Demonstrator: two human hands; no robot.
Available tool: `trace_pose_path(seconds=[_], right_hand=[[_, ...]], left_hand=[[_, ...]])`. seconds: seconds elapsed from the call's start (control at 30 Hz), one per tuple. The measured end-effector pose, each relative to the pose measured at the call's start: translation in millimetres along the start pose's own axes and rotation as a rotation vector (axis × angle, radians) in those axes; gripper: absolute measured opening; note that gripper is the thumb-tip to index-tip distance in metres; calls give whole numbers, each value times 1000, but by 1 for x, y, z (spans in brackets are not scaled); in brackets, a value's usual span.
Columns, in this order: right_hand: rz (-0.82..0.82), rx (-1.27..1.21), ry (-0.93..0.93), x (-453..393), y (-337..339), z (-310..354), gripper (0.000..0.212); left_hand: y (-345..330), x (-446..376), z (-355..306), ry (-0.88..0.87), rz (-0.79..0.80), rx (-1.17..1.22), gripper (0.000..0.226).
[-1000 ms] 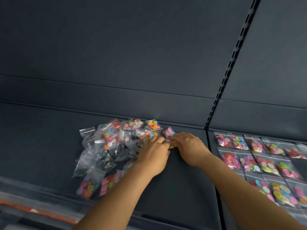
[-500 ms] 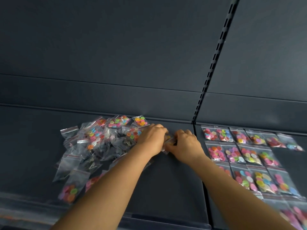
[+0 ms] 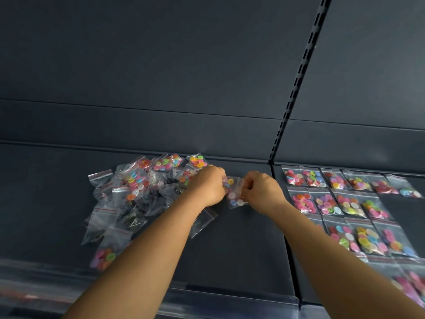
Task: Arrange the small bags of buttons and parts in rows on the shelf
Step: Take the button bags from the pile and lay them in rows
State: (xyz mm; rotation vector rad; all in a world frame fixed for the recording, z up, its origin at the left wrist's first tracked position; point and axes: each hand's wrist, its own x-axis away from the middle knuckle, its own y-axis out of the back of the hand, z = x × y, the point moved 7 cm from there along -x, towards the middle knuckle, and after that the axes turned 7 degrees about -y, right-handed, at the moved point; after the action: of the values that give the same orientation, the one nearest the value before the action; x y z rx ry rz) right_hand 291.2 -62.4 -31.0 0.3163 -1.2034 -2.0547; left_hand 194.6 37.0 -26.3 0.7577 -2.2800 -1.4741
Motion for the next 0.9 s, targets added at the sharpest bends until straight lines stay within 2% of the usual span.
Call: trace_pose_path(seconds=[0.07, 0.17, 0.27, 0.37, 0.47, 0.63, 0.7, 0.8, 0.9], right_hand=[[-44, -87, 12, 0, 3, -4, 9], [-89, -302, 0, 1, 12, -10, 7], [-107, -541, -22, 4, 27, -16, 17], [-141, -598, -5, 12, 46, -22, 17], [-168, -637, 12, 20, 66, -34, 22], [-214, -750, 20, 28, 102, -69, 14], [-165, -816, 4, 29, 112, -88, 6], [-70, -889, -33, 28, 125, -119, 15], [-101, -859, -72, 25, 148, -158, 13]], left_hand=[[7, 3, 3, 31, -84, 138, 7], [13, 7, 4, 89, -174, 380, 15], [8, 8, -3, 137, -195, 605, 25], [1, 5, -18, 170, -199, 786, 25], [-5, 1, -46, 143, -186, 850, 22], [-22, -5, -98, 117, -171, 979, 9], [-31, -8, -121, 120, -187, 1029, 13], [-44, -11, -158, 112, -219, 1028, 13], [-60, -12, -197, 114, -233, 989, 12]])
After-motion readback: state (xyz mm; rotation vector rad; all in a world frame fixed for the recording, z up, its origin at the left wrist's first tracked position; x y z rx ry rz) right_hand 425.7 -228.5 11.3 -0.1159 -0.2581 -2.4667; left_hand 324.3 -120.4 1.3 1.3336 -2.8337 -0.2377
